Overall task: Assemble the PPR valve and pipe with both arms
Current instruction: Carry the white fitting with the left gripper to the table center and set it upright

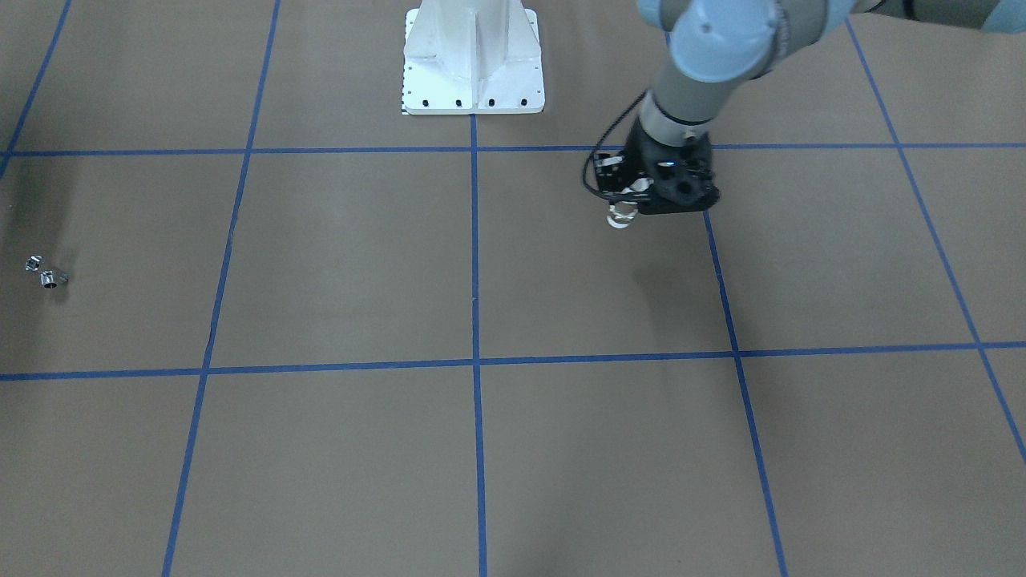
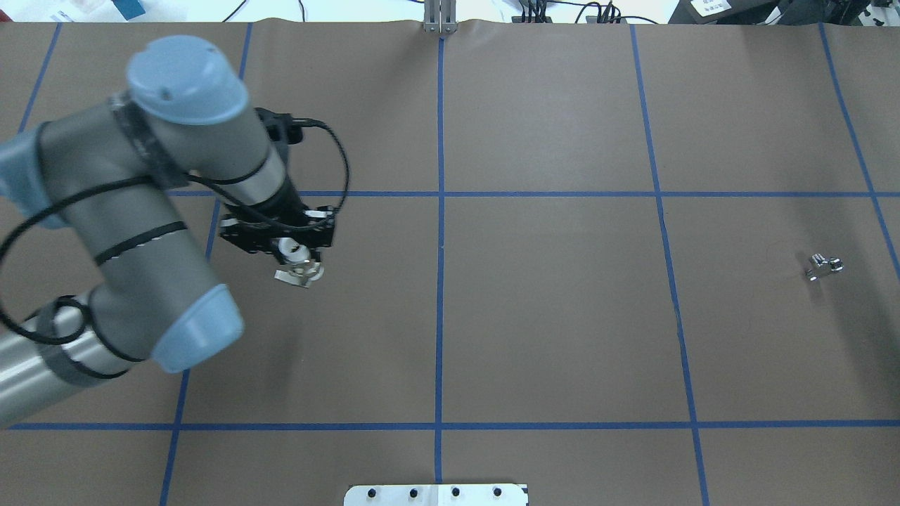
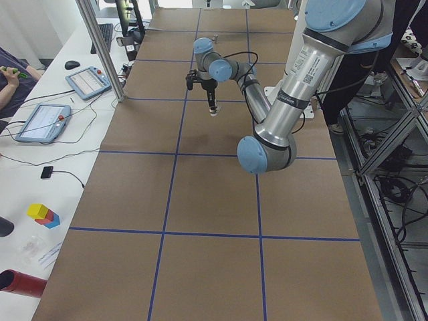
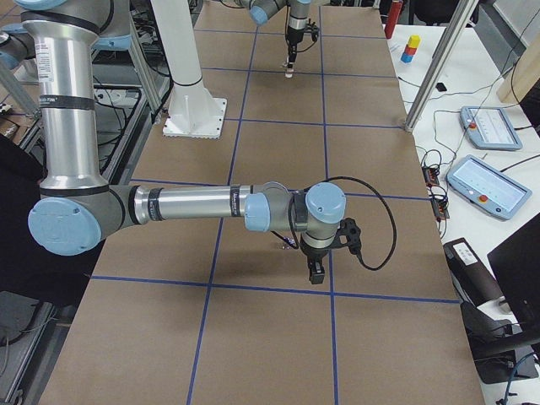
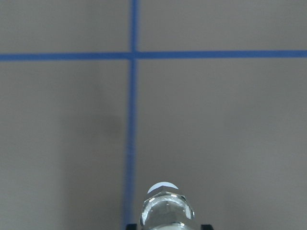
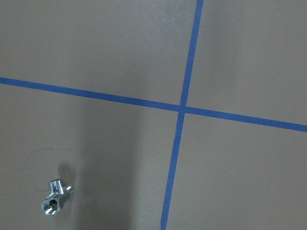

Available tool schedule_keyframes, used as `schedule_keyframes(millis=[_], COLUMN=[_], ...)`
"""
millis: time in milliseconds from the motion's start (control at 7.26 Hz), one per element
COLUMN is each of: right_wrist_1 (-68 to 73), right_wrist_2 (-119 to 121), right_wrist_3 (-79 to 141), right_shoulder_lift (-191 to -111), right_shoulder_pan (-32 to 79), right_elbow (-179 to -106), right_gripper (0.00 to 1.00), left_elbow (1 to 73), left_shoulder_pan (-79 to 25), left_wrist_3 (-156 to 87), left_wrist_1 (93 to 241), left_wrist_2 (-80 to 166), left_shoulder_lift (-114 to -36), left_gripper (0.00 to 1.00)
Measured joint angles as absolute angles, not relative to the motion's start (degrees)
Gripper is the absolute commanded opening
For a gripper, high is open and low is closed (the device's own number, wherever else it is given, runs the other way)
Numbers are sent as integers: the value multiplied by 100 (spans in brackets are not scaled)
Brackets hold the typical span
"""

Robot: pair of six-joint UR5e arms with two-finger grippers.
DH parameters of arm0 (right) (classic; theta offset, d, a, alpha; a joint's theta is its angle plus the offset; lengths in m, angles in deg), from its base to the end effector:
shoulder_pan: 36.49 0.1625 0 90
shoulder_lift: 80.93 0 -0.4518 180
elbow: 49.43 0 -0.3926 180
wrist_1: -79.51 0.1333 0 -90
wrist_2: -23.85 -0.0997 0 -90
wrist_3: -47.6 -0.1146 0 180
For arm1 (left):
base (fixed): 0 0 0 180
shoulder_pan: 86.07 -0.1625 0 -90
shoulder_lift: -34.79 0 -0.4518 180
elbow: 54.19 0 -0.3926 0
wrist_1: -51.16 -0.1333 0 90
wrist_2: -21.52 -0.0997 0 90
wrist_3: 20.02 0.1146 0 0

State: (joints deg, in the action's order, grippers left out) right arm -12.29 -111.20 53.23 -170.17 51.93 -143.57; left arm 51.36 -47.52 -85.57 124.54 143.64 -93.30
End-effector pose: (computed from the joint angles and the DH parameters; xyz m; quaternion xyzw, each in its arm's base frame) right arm 0.0384 -0.5023 0.6562 0.0385 -0.3818 -0.0684 0.9209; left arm 0.4629 -0.4614 0.2194 -0.0643 0.3972 -0.0247 0.9151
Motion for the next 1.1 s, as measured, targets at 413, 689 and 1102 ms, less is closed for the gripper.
schedule_keyframes(millis=[413,689,1102], right_wrist_1=[-1188,-1183,-1178], right_wrist_2=[-11136,-11128,-11138], right_wrist_3=[5327,5331,5332], right_shoulder_lift=[-17005,-17054,-17099], right_shoulder_pan=[5190,5186,5184], right_elbow=[-14355,-14334,-14357], right_gripper=[99,99,99], left_elbow=[3474,2640,1835], left_shoulder_pan=[-5102,-5152,-5162], left_wrist_3=[-9128,-9277,-9284], left_wrist_1=[12742,13325,13935], left_wrist_2=[14084,13992,13897], left_shoulder_lift=[-10901,-11325,-11582], left_gripper=[0,0,0])
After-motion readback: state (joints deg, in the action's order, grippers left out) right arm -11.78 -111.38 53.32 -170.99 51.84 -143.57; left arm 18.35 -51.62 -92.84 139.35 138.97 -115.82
